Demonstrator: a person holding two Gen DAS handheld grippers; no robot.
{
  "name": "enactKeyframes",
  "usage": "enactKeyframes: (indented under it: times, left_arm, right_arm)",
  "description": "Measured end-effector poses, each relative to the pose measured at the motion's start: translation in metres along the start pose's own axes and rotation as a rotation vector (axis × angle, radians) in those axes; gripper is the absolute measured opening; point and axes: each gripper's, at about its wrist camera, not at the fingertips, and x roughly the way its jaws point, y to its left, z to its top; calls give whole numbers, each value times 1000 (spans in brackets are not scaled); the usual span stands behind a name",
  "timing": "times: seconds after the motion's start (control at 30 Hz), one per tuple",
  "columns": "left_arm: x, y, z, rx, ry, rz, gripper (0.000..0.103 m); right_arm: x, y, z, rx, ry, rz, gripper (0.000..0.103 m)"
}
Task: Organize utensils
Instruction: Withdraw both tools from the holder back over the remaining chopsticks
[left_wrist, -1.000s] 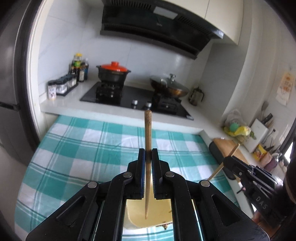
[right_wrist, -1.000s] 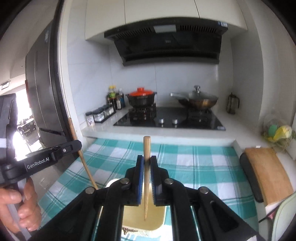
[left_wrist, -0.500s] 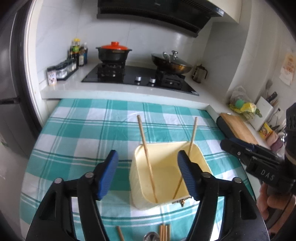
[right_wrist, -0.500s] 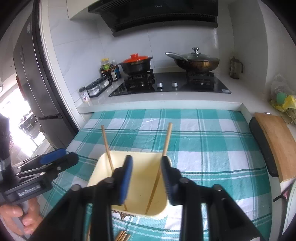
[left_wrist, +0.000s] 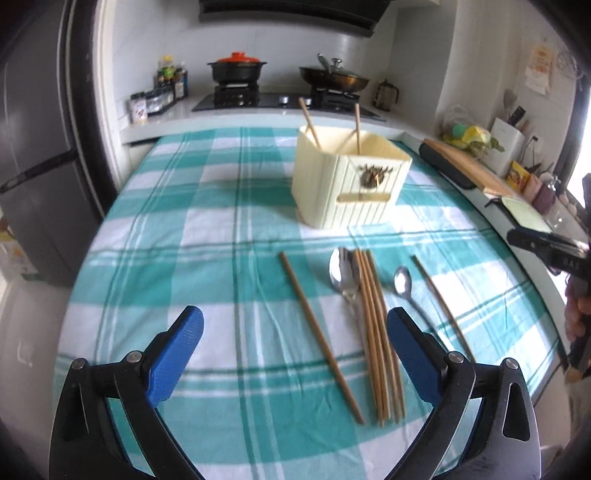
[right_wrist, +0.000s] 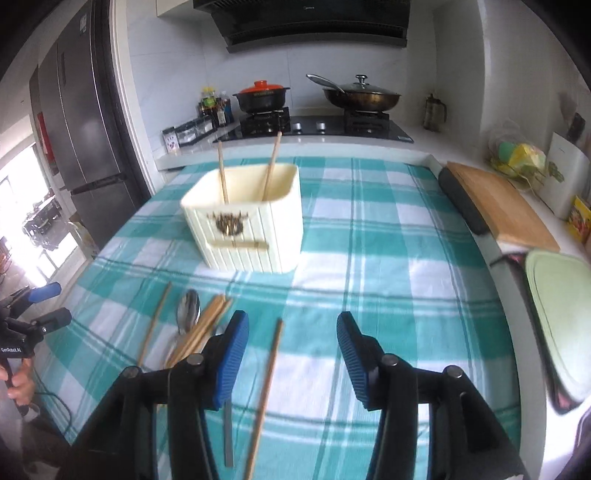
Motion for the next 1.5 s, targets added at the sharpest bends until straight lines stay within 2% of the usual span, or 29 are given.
enactKeyframes:
  times: [0.13, 0.2, 0.23, 0.33, 0.87, 1.5]
  left_arm:
    - [4, -3, -42, -91, 20, 26, 100]
    - [4, -7, -54, -77, 21, 90, 100]
    - [5, -10, -58, -69, 31, 107, 100]
    - [5, -16, -67, -48, 52, 117, 101]
    - [-5, -26, -77, -57, 31, 86, 101]
    - [3, -24, -82, -68, 51, 107, 101]
  right_arm:
    - [-13, 14, -56, 18, -34, -65, 51]
    - [-19, 19, -72, 26, -60, -85, 52]
    - [-23, 23, -78, 15, -77, -109, 56]
    - [-28, 34, -91, -39, -115, -170, 60]
    - [-27, 42, -103, -60, -118, -198, 60]
    - [-24, 44, -108, -71, -110, -224, 60]
